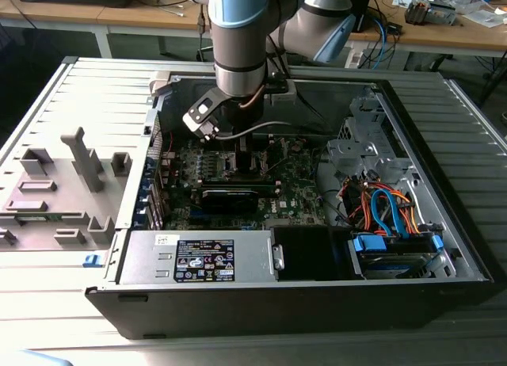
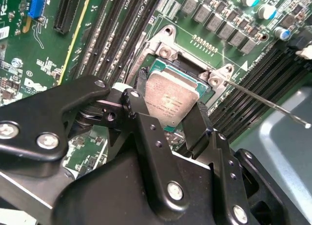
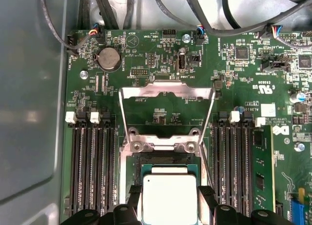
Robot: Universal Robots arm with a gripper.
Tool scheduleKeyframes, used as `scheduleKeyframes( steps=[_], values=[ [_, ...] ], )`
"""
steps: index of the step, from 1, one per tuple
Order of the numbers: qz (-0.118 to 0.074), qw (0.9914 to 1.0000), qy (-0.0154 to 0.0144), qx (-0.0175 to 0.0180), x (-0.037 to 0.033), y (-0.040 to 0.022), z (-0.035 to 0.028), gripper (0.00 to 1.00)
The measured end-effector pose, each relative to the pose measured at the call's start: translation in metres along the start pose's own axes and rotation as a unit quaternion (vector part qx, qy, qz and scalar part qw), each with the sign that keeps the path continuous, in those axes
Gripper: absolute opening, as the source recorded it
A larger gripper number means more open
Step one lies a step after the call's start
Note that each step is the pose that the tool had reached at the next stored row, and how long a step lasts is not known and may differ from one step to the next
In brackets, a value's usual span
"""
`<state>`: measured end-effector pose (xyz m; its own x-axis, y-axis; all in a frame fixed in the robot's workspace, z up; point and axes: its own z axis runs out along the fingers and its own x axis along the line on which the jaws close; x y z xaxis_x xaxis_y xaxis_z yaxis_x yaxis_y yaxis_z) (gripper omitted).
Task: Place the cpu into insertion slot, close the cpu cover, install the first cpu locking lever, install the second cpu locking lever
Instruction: 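Place the cpu into insertion slot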
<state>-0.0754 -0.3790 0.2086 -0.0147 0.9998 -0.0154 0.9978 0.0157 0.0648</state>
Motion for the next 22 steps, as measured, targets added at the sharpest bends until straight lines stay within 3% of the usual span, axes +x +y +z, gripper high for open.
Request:
scheduleKeyframes(
  steps=[6,8,14,17,22],
  values=[
    [0.000,1.00000,-0.0015,-0.0001,0.0069,0.0018,0.0045,0.54],
    [0.000,1.00000,-0.0017,-0.0001,0.0066,0.0014,0.0092,0.54],
    [0.001,1.00000,-0.0016,0.0000,0.0055,0.0023,0.0098,0.62],
    [0.001,1.00000,-0.0017,-0.0001,0.0054,0.0025,0.0073,0.62],
    [0.001,1.00000,-0.0015,-0.0007,0.0055,0.0028,-0.0047,0.62]
  ],
)
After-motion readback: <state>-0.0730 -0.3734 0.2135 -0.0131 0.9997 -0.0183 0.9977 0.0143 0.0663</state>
